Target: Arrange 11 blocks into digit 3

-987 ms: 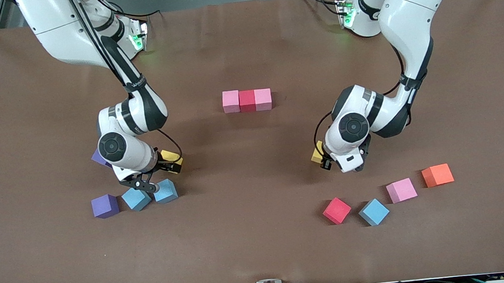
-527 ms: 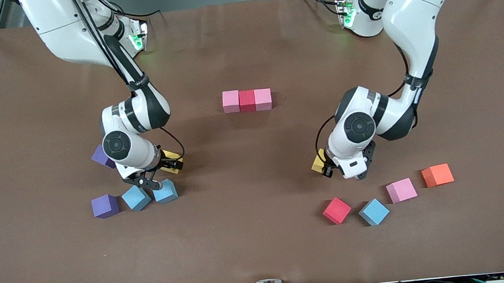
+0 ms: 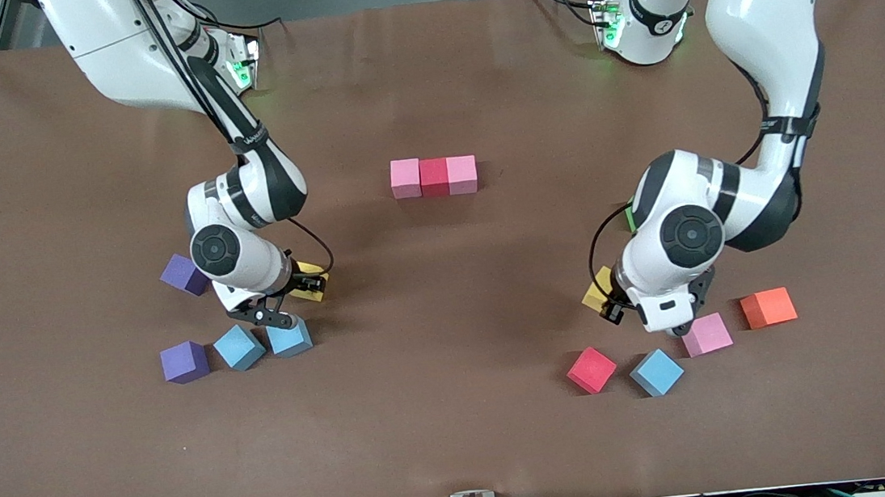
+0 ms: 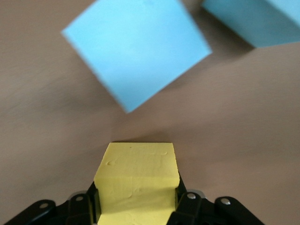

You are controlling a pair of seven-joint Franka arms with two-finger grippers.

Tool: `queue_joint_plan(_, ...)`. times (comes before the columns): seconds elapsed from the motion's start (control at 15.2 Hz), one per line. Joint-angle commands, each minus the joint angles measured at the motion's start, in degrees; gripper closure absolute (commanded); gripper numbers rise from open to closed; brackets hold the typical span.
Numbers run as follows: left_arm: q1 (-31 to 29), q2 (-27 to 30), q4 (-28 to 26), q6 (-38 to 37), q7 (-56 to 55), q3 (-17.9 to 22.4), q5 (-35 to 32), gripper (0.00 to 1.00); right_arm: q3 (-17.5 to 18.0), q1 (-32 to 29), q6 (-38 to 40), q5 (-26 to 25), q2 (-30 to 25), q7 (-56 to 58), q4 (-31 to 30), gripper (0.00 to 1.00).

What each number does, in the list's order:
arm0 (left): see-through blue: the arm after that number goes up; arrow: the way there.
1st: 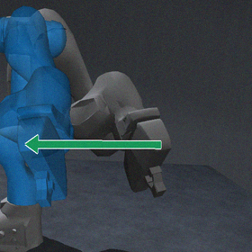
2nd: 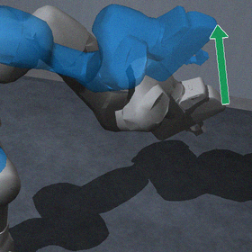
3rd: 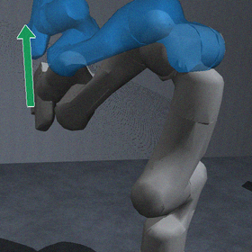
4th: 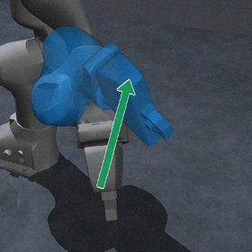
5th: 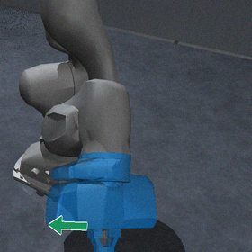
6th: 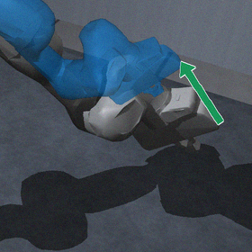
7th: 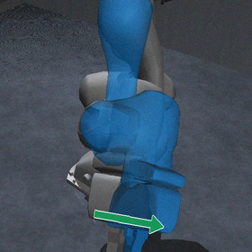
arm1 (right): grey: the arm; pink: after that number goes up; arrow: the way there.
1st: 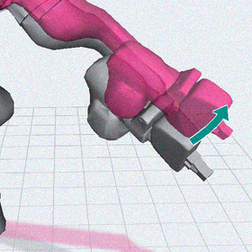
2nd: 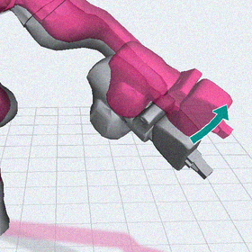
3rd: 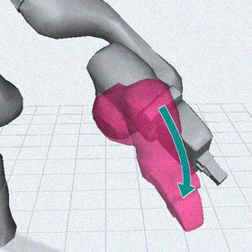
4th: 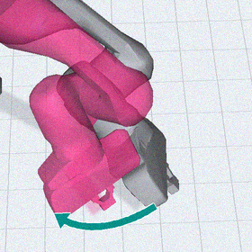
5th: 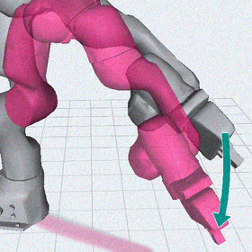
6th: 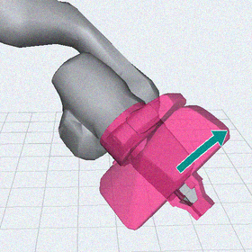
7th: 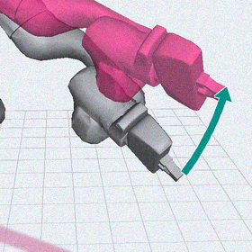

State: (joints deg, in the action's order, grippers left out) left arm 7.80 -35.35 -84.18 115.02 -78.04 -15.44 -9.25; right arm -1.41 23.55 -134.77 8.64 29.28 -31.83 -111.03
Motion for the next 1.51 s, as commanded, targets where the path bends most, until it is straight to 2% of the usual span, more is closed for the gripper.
queue_joint_plan(0.0,-2.3,0.9,1.8,-2.7,2.8,-0.5,3.5,1.0,2.5,0.1,0.3,-0.4,-1.0,1.5,1.6,0.71)
queue_joint_plan(0.13,-4.4,1.3,2.3,-2.8,3.9,-1.3,4.3,1.0,3.1,1.9,0.4,-0.4,-0.8,3.3,3.8,0.71)
queue_joint_plan(0.39,-4.1,2.5,3.3,-3.4,4.1,-1.3,4.5,1.0,2.9,8.2,0.2,-0.5,1.7,2.8,7.9,0.71)
queue_joint_plan(0.79,-3.3,2.5,3.4,-3.8,7.6,-1.1,4.4,1.0,2.3,13.8,0.3,-1.0,2.9,2.3,7.9,0.71)
queue_joint_plan(0.99,-3.3,2.7,3.4,-4.1,7.8,-1.3,4.4,1.0,2.3,15.7,0.4,-1.1,3.4,-2.3,7.9,0.71)
queue_joint_plan(1.18,-3.9,2.7,3.4,-4.2,7.8,-3.6,4.1,1.0,2.3,17.0,2.7,-1.1,3.5,-2.6,7.7,0.71)
queue_joint_plan(1.45,-3.3,2.7,3.4,-5.2,7.8,-4.0,4.0,1.0,2.2,18.4,4.1,-1.1,3.5,-3.1,7.1,0.71)
